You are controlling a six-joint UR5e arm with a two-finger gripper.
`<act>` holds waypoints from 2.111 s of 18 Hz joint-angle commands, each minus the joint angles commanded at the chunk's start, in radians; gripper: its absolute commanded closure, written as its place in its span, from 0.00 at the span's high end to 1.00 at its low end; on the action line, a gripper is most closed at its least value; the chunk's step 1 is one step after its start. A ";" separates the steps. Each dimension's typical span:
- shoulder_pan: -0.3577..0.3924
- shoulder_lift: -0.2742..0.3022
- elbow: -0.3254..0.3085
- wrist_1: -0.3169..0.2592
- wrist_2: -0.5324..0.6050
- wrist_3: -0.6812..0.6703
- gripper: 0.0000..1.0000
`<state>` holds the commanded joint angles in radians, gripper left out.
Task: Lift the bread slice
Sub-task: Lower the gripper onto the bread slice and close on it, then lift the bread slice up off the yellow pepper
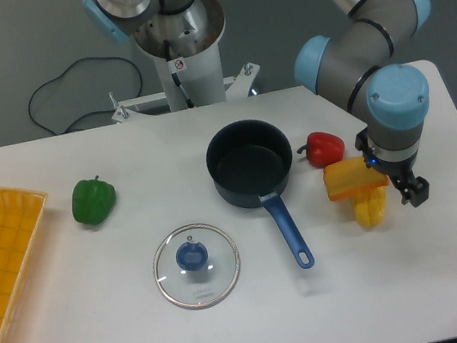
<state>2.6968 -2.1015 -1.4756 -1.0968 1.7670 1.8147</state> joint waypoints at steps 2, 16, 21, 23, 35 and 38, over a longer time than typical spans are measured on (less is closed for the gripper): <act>-0.011 -0.003 -0.014 0.002 0.003 -0.006 1.00; -0.020 0.015 -0.068 0.002 0.006 -0.063 0.65; -0.020 0.025 -0.071 -0.014 0.003 -0.089 0.27; -0.020 0.025 -0.069 -0.015 0.000 -0.094 0.15; -0.005 0.097 -0.022 -0.198 -0.050 -0.092 0.09; -0.002 0.150 -0.006 -0.300 -0.057 -0.091 0.09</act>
<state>2.6952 -1.9514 -1.4819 -1.3971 1.7104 1.7242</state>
